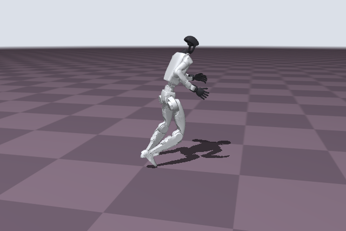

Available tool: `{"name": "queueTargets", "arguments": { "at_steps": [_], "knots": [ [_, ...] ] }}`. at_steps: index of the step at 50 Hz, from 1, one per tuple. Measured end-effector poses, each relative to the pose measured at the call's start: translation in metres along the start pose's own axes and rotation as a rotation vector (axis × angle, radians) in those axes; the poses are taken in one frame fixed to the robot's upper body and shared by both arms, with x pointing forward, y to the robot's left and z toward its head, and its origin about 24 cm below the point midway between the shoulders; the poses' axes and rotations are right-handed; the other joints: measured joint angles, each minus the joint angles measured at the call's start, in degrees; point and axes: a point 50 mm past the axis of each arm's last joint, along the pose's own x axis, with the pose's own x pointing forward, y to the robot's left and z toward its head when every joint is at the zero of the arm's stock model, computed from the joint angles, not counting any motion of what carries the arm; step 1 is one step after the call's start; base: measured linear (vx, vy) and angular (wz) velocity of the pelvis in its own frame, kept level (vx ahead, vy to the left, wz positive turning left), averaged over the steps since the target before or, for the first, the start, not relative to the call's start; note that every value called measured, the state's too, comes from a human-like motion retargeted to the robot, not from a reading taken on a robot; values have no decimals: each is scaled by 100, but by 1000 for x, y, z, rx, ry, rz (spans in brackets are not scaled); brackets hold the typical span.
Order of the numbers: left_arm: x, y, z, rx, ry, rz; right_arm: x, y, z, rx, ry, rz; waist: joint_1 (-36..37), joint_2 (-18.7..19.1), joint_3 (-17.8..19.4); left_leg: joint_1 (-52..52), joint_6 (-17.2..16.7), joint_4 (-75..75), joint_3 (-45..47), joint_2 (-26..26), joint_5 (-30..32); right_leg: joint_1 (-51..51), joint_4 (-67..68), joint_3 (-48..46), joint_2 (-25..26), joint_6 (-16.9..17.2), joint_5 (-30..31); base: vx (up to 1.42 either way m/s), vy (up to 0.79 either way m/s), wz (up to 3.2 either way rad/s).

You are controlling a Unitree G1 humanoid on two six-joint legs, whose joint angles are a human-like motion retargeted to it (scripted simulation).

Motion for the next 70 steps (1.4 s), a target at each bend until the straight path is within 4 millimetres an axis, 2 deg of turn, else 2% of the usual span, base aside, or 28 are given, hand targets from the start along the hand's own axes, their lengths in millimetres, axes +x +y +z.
{"name": "queueTargets", "arguments": {
  "at_steps": [2,5,8,11,13,15,18,20,21,23,25,27,30,34,37,40,43,45,46,48,51,56,58,60,63,65,67,70],
  "knots": [
    [29,6,53,133,-290,-24,-24,-19,1,-66,64,49,-565,240,4,318,-249,-395,-2,131,242,-324,-137,-590,-184,-181,-348,63,-2,16],
    [42,25,110,188,-569,84,-44,-30,12,-1,123,137,-1424,550,-122,735,-416,-1133,13,262,1045,-662,-1400,-984,-192,-248,-469,70,-14,-7],
    [34,53,135,122,-683,267,-46,-34,21,3,126,167,-1976,727,-176,1024,-512,-1571,86,285,2078,-587,-3713,-1460,-378,-394,-396,74,-24,-53],
    [17,69,142,-149,-755,451,-36,-32,29,-42,70,128,-2237,637,10,1213,-436,-1282,137,45,2654,-177,-5873,-2176,-695,-334,55,79,-27,-84],
    [3,71,135,-334,-756,524,-27,-24,27,-38,26,106,-2196,583,55,956,-352,-360,268,-15,2750,-252,-5966,-2418,-835,-301,35,83,-22,-126],
    [-4,68,107,-390,-625,570,-15,-8,16,13,0,87,-1898,615,131,599,-156,736,390,46,2870,-345,-5530,-2197,-736,-537,-466,81,-17,-176],
    [-27,52,22,-260,-138,601,32,35,3,3,-59,140,-1324,705,497,129,191,2205,224,-45,2516,-10,-5308,-1536,-350,-989,-1023,80,-8,-214],
    [-80,35,-33,-47,234,526,62,74,25,-127,-206,295,-903,612,435,-342,190,3008,361,-114,2125,-231,-4425,-1140,-335,-855,-1349,89,3,-233],
    [-110,30,-45,55,363,431,70,95,50,-156,-323,404,-693,531,385,-596,283,3162,394,-187,2039,-104,-4509,-935,-314,-804,-1340,91,7,-217],
    [-155,21,-46,-22,496,354,70,130,105,-62,-541,564,-234,395,397,-953,427,3167,446,-275,1884,517,-5195,-571,-266,-802,-1146,92,10,-185],
    [-185,21,-34,-107,555,305,49,149,150,139,-731,664,501,127,281,-1142,451,2717,709,-289,1611,731,-5139,-231,-395,-474,-931,98,17,-172],
    [-194,22,-28,-191,574,297,28,154,184,242,-891,729,954,-32,230,-1358,657,1624,703,-519,1544,1304,-5996,-108,-639,-486,-365,91,26,-75],
    [-199,25,-25,-355,571,361,2,150,211,380,-1028,790,1456,-190,158,-1343,645,-491,884,-569,1611,1871,-6450,-92,-863,-273,423,98,31,-28],
    [-182,19,-34,-536,474,509,-16,142,204,634,-949,869,1531,-61,308,-899,240,-2432,1257,-382,1921,2680,-6193,-19,-752,-211,1039,106,35,18],
    [-152,-1,-50,-569,425,476,-14,140,171,745,-724,890,1328,-61,296,-1034,367,-1211,1200,-220,1531,2365,-4180,90,-729,-145,1019,108,35,43],
    [-87,-11,-60,-508,338,475,3,124,125,489,-551,653,940,-125,516,-782,725,-178,1003,-403,621,1802,-2078,360,-710,-391,962,96,30,61],
    [-14,11,-18,-322,20,561,-7,89,108,-117,-617,441,354,-49,313,-727,400,453,913,-293,161,804,-747,58,-710,-309,477,95,16,72],
    [25,33,24,-230,-199,571,-18,81,103,-270,-577,509,-172,146,247,-210,140,-350,739,-333,400,372,-909,-264,-639,-738,-109,86,8,94],
    [36,46,44,-200,-292,598,-22,79,101,-229,-530,536,-496,290,217,-20,15,-657,620,-306,611,192,-1236,-502,-624,-788,-254,87,2,110],
    [50,67,83,-200,-465,660,-27,76,95,-78,-423,557,-1138,592,133,299,-214,-1247,391,-231,1120,-107,-2235,-950,-567,-802,-379,92,-7,113],
    [58,78,124,-326,-654,654,-26,73,89,55,-314,548,-1912,908,-18,726,-437,-1962,155,-252,2014,-220,-4678,-1307,-502,-565,-28,99,-17,96],
    [57,64,147,-435,-768,496,-15,69,85,-118,-326,502,-2400,887,-29,1753,-448,-2405,-231,-473,2852,-36,-7416,-1943,-674,117,244,108,-29,38],
    [52,53,138,-411,-740,414,-6,73,75,-105,-328,475,-2316,767,45,1862,-261,-1745,-353,-568,2872,120,-7375,-2235,-800,97,504,107,-34,-27],
    [44,40,107,-354,-600,379,6,86,59,-12,-308,439,-2151,722,109,1538,-91,-426,-369,-581,2978,258,-6936,-2205,-862,-245,477,104,-32,-48],
    [12,4,16,-385,-128,448,36,121,49,106,-308,419,-1734,930,277,659,91,1635,-128,-263,3221,256,-5911,-1889,-680,-750,-470,100,-25,-91],
    [-36,-24,-40,-392,202,420,48,146,78,75,-456,515,-1355,931,314,102,280,2566,117,-133,2913,311,-5471,-1684,-602,-822,-797,101,-19,-124],
    [-90,-35,-57,-604,366,493,46,167,129,142,-662,605,-838,728,273,-375,492,2866,257,-296,2539,551,-5494,-1431,-579,-776,-777,103,-15,-141],
    [-165,-22,-54,-492,534,443,24,175,192,241,-968,687,190,291,-25,-928,667,2334,591,-642,2215,930,-5809,-952,-670,-574,-385,106,-7,-154]
  ]
}}
